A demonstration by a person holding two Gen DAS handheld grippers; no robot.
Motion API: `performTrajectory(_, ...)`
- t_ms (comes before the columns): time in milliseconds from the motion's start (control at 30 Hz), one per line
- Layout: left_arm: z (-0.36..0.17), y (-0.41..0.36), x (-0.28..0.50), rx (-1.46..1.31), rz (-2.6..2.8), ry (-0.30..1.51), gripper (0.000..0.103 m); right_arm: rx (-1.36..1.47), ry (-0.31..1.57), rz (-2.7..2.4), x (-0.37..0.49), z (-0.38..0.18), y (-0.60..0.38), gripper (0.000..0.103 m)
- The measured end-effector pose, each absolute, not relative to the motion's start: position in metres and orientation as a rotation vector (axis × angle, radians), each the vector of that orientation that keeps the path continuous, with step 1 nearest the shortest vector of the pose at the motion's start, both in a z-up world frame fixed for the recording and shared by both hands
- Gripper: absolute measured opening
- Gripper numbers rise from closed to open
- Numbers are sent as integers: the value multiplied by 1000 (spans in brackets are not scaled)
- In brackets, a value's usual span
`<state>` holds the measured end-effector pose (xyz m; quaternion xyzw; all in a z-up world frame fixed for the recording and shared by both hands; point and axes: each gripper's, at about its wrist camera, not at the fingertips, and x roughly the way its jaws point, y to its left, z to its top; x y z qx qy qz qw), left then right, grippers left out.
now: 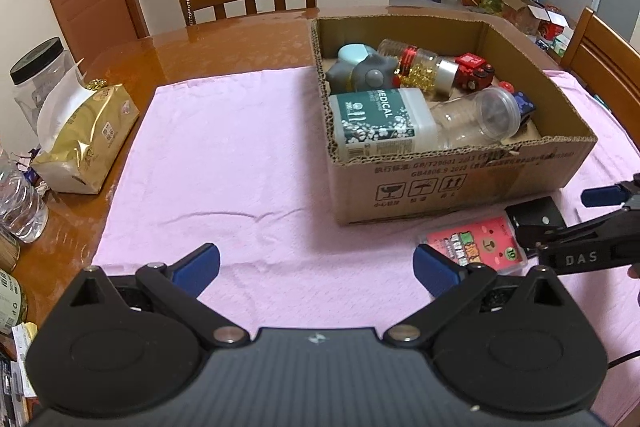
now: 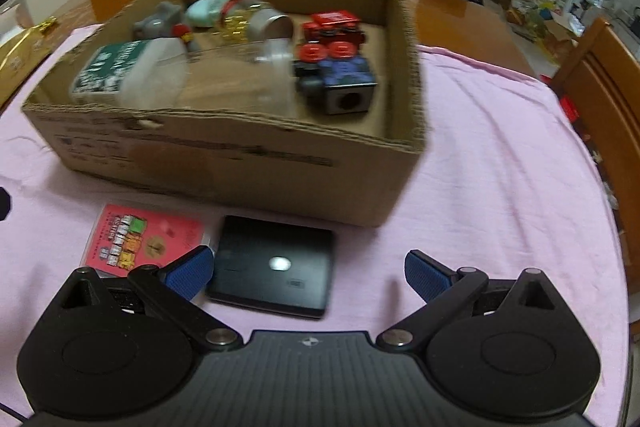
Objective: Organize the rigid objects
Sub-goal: 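Grasp the black square case with the right gripper while the left grasps the pink card case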
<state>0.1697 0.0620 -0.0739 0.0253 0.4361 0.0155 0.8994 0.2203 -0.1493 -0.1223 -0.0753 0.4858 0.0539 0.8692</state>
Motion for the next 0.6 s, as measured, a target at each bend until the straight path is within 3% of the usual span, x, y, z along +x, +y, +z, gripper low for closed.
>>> performTrajectory(600,-78,34,178,89,-35,912,102,-132,1012,112,228,-126,-164,103)
